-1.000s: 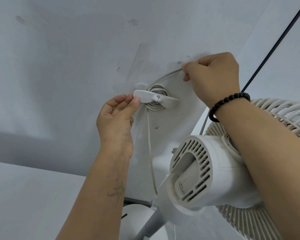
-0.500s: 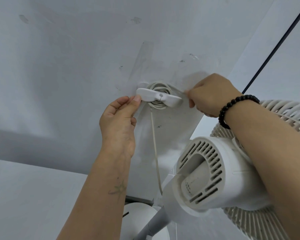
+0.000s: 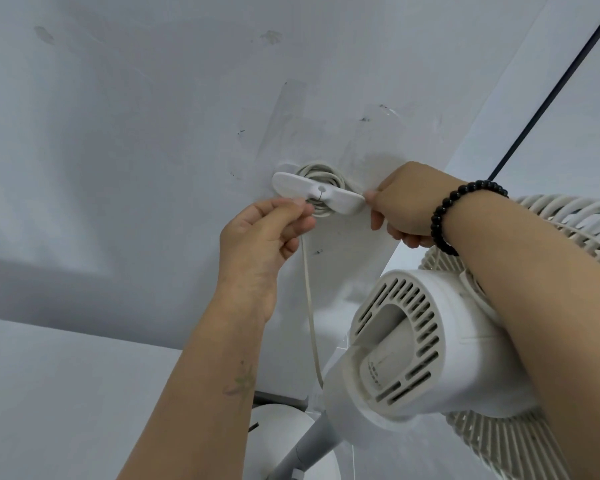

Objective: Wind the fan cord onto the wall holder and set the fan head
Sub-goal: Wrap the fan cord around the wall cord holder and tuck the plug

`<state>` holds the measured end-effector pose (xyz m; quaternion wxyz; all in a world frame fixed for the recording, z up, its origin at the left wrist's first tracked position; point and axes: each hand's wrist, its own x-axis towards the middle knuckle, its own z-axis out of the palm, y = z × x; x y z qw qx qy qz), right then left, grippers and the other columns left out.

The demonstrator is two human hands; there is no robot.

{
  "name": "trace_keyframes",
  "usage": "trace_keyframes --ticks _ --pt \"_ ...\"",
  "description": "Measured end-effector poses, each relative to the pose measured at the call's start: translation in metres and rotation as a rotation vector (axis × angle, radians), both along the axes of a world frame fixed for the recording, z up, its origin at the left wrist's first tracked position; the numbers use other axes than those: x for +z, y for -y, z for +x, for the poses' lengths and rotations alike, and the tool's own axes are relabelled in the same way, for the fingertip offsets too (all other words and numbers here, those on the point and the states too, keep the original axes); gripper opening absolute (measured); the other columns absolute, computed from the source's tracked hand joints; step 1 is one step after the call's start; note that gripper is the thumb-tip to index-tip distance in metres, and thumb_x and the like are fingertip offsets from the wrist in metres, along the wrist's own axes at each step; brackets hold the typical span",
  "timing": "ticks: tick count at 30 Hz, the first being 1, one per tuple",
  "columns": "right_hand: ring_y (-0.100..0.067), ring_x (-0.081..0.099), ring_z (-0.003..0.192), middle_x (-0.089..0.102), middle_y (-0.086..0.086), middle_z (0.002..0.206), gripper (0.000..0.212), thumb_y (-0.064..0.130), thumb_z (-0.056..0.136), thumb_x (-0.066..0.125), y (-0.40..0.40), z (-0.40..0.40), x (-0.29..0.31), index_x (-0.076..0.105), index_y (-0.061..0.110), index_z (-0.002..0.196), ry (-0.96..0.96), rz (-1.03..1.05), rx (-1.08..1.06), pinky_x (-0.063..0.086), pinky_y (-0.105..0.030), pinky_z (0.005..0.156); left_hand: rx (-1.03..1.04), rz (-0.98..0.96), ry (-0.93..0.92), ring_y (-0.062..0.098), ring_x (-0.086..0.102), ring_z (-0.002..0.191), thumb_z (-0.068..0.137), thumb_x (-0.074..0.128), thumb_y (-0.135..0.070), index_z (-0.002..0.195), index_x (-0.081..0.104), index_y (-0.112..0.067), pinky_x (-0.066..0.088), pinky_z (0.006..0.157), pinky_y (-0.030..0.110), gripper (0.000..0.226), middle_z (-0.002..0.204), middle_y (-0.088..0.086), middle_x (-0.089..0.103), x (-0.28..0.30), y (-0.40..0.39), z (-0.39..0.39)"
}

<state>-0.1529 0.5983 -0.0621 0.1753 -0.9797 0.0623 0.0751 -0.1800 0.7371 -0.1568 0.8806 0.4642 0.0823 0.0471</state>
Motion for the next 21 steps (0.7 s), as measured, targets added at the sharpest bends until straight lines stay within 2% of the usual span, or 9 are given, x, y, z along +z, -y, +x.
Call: trace_keyframes --ticks 3,8,10,12,14,17,18,21 --pt "-0.020 0.047 0.042 0.055 -0.009 0.060 0.027 0.014 0.100 0.040 0.000 -0.001 -0.001 0.061 0.003 0.088 -0.064 -0.006 0.027 0.034 -0.024 0.041 -0.053 0.086 -0.014 0.008 0.070 0.071 0.085 0.070 -0.016 0.090 0.070 -0.014 0.048 0.070 0.022 0.005 0.086 0.001 0.078 0.001 0.003 -0.002" --pt "-0.019 0.050 0.042 0.059 -0.011 0.067 0.035 0.021 0.101 0.037 -0.001 0.004 -0.008 0.058 -0.002 0.116 -0.230 -0.038 0.036 0.037 -0.024 0.042 -0.091 0.193 -0.031 0.010 0.073 0.081 0.086 0.070 -0.019 0.090 0.073 -0.018 0.047 0.077 0.025 0.005 0.088 -0.002 0.078 0.002 0.006 -0.004" --pt "-0.023 0.053 0.052 0.064 -0.017 0.078 0.039 0.020 0.102 0.033 0.000 0.007 -0.011 0.055 -0.004 0.122 -0.335 -0.075 0.067 0.044 -0.028 0.049 -0.093 0.210 -0.030 0.010 0.073 0.083 0.086 0.070 -0.019 0.089 0.073 -0.019 0.048 0.077 0.025 0.004 0.088 -0.002 0.078 0.002 0.006 -0.004" --pt "-0.029 0.056 0.064 0.067 -0.023 0.095 0.038 0.012 0.102 0.031 0.001 0.006 -0.012 0.055 -0.006 0.125 -0.401 -0.158 0.108 0.048 -0.034 0.062 -0.096 0.218 -0.029 0.010 0.073 0.082 0.086 0.070 -0.019 0.089 0.073 -0.019 0.048 0.076 0.024 0.004 0.088 -0.003 0.078 0.003 0.005 -0.004" --pt "-0.030 0.057 0.071 0.068 -0.023 0.103 0.036 0.008 0.101 0.034 0.000 0.005 -0.012 0.055 -0.006 0.126 -0.408 -0.261 0.183 0.051 -0.035 0.068 -0.097 0.243 -0.031 0.008 0.071 0.073 0.085 0.071 -0.020 0.087 0.074 -0.020 0.047 0.073 0.024 0.003 0.087 -0.004 0.078 0.003 0.004 -0.004" --pt "-0.021 0.056 0.065 0.064 -0.009 0.090 0.034 0.012 0.096 0.048 -0.004 -0.001 -0.009 0.058 0.004 0.127 -0.311 -0.432 0.313 0.048 -0.028 0.060 -0.097 0.343 -0.050 0.003 0.051 0.047 0.082 0.073 -0.024 0.081 0.075 -0.023 0.043 0.066 0.024 0.002 0.087 -0.010 0.077 0.002 0.006 -0.005" --pt "-0.021 0.056 0.070 0.063 -0.008 0.092 0.035 0.013 0.095 0.051 -0.005 -0.002 -0.009 0.057 0.008 0.129 -0.294 -0.453 0.341 0.049 -0.029 0.062 -0.098 0.371 -0.054 0.001 0.046 0.044 0.082 0.074 -0.025 0.080 0.076 -0.024 0.043 0.064 0.023 0.002 0.087 -0.012 0.077 0.002 0.007 -0.005" --pt "-0.020 0.056 0.083 0.066 -0.008 0.108 0.041 0.018 0.094 0.054 -0.007 -0.006 -0.010 0.052 0.017 0.135 -0.304 -0.429 0.388 0.053 -0.035 0.084 -0.115 0.412 -0.054 -0.004 0.048 0.041 0.082 0.074 -0.026 0.081 0.077 -0.026 0.042 0.061 0.023 0.002 0.091 -0.013 0.077 0.002 0.011 -0.006"
